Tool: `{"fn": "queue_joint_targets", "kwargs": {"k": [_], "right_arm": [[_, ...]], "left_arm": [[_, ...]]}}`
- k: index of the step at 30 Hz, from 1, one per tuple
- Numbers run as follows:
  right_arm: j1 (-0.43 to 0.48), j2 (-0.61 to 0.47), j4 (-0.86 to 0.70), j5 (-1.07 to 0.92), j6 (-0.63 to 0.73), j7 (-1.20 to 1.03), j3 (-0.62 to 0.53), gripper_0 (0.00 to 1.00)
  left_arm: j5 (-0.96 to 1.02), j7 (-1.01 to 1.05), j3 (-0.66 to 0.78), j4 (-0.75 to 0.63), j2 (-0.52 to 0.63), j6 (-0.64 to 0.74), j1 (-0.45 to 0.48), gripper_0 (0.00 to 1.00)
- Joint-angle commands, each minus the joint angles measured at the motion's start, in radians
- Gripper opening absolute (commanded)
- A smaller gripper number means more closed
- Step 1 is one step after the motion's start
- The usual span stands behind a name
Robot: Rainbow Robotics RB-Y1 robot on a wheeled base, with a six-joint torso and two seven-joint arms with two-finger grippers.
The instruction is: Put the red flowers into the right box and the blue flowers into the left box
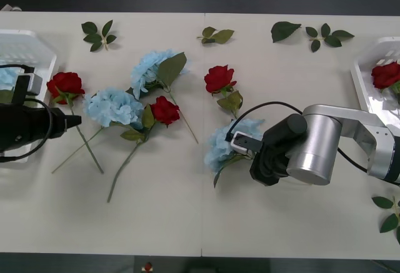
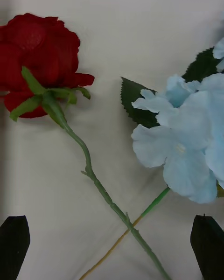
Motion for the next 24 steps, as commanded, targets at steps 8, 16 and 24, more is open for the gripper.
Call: {"fn": "queue_joint_targets", "kwargs": {"k": [8, 16, 24], "right_arm": [[-0.001, -0.115, -0.129, -0.357, -0.056, 0.098, -0.224, 0.0], [0.003, -0.023, -0.082, -0.679, 0.018, 0.282, -0.484, 0.0], [-0.008, 0.178, 0.063, -0.748, 0.182, 0.501, -0.709, 0.0]], "left_arm": [[-0.301, 0.105, -0.002, 0.125, -0.159, -0.017, -0.125, 1.0], [-0.394, 0.108, -0.002, 0.235, -0.187, -0.088, -0.179, 1.0], [-0.399, 0.11, -0.033, 0.349, -0.187, -0.19, -0.202, 1.0]]}}
